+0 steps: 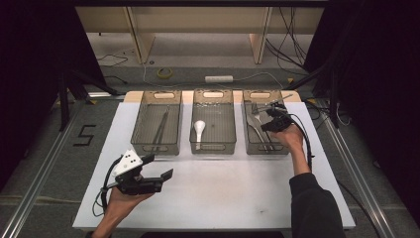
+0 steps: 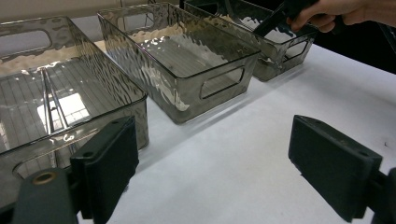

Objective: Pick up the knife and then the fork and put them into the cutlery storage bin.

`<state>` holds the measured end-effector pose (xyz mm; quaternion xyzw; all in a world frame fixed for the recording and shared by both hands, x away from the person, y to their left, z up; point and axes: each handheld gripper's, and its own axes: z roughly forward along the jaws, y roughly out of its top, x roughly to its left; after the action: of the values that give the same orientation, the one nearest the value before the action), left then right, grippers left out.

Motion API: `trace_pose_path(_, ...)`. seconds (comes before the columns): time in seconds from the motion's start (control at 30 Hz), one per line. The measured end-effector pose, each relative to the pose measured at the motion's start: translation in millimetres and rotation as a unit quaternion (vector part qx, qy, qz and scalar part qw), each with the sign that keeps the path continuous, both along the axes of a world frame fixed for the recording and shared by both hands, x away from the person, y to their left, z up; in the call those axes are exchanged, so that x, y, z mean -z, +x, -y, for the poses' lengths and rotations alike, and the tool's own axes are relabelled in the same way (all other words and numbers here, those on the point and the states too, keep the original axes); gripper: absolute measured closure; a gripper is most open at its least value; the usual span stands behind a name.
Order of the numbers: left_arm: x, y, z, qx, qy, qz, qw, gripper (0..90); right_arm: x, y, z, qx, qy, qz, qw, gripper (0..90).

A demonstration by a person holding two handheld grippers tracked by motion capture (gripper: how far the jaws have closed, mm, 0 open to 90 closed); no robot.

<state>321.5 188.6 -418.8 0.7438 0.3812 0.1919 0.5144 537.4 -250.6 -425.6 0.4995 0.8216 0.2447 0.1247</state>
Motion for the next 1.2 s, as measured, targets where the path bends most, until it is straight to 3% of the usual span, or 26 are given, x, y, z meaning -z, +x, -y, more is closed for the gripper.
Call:
trace_pose_path(0.23,0.0,0.0,0.1,0.000,0.000,0.000,1.0000,15.4,0.6,0.6,0.0,0.003,0.010,-0.006,0.9999,79.0)
trace_pose_path(0.57,0.0,0.0,0.1,0.001,-0.003,0.000,1.0000,15.3,-10.5,-3.5,-0.5,0.003,0.031,0.003,0.9995,60.5)
trace_pose_path(0.83,0.1,0.2,0.2,0.002,-0.002,-0.001,1.0000,15.3,-25.5,-19.3,-6.1,-0.013,0.055,0.035,0.9978,44.2)
trace_pose_path(1.2,0.0,0.0,0.2,0.003,-0.006,0.000,1.0000,15.3,-41.7,-52.7,-19.3,-0.031,0.099,0.085,0.9910,30.3)
